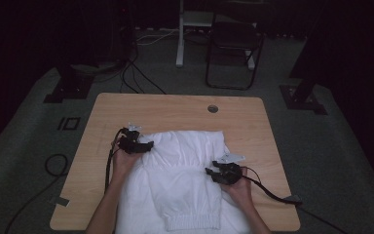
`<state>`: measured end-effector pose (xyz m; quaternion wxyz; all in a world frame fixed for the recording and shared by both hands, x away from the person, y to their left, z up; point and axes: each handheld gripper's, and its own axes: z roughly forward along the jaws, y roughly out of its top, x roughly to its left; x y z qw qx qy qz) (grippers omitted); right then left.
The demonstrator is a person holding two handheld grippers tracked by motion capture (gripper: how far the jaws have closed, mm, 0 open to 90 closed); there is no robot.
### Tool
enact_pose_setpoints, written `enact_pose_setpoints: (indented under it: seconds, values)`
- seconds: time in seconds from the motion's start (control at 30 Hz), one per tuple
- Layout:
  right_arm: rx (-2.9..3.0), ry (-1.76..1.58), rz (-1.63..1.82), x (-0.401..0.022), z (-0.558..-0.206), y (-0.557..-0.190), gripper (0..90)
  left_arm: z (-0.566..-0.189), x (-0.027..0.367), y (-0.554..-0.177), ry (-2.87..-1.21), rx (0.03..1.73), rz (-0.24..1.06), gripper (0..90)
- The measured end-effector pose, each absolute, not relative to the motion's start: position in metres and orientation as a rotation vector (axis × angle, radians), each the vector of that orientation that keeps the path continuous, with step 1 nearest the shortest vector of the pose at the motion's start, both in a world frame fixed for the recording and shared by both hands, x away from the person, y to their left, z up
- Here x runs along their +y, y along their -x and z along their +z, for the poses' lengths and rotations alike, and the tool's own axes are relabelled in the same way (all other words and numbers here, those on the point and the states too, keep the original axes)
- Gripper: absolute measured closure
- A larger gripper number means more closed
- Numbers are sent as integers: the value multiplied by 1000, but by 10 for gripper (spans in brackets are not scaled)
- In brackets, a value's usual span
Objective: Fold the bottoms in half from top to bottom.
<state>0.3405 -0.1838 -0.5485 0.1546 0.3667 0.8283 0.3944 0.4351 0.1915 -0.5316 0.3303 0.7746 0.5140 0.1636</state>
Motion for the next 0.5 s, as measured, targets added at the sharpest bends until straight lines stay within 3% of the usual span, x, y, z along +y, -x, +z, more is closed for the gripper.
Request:
enact_pose_setpoints:
  seconds: [0.17, 0.23, 0.3, 0.37, 0.5]
  values:
    - [2374, -1051, 1130, -184, -549, -340, 524, -537, 194, -436, -2015, 1334, 401, 187]
    - [2374, -1051, 1130, -184, -549, -340, 525, -535, 194, -435, -2028, 1313, 377, 308]
    - [2374, -1052, 1132, -184, -549, -341, 525, -534, 195, -434, -2030, 1294, 341, 495]
    - [2376, -1058, 1139, -184, -548, -341, 531, -535, 195, -432, -2025, 1281, 324, 605]
    - [2417, -1083, 1184, -194, -538, -348, 775, -536, 194, -430, -2021, 1269, 330, 666]
